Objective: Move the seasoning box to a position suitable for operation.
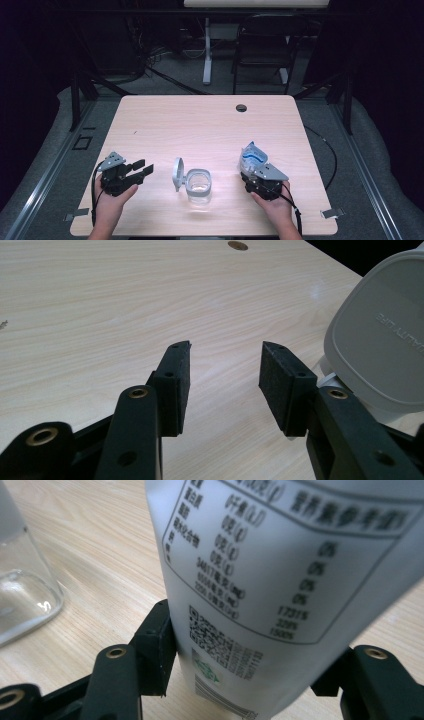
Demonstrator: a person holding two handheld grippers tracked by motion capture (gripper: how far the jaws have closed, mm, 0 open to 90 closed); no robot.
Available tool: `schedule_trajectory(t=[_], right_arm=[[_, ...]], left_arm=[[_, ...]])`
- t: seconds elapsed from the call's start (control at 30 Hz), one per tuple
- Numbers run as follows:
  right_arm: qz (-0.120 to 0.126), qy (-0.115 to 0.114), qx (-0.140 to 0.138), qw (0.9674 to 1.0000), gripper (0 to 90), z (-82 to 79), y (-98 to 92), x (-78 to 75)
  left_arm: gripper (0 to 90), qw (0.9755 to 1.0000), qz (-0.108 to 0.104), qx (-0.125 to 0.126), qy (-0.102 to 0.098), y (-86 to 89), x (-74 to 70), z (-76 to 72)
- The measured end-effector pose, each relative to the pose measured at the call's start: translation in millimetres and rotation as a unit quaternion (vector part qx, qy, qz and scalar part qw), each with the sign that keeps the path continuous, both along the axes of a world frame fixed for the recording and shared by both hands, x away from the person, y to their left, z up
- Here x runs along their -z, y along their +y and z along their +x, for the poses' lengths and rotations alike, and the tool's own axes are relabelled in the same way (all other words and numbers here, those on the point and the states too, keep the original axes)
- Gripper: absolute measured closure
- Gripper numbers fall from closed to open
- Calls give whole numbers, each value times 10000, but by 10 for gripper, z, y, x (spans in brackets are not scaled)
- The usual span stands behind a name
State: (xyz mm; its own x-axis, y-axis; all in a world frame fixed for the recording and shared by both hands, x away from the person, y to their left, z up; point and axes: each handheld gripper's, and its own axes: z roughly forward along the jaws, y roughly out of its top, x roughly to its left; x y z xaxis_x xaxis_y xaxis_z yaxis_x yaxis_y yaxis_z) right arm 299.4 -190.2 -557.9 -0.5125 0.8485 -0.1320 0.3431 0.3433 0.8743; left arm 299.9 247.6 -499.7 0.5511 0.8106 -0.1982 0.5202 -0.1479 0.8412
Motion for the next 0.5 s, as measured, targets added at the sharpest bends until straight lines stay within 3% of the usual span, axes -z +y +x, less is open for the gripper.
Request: schedule_trajectory(t=[0.5], right_arm=[[-37, -51, -104, 9999, 405, -29, 36, -12]], left_arm=[[560, 9999, -74, -93, 85, 42, 22, 2]])
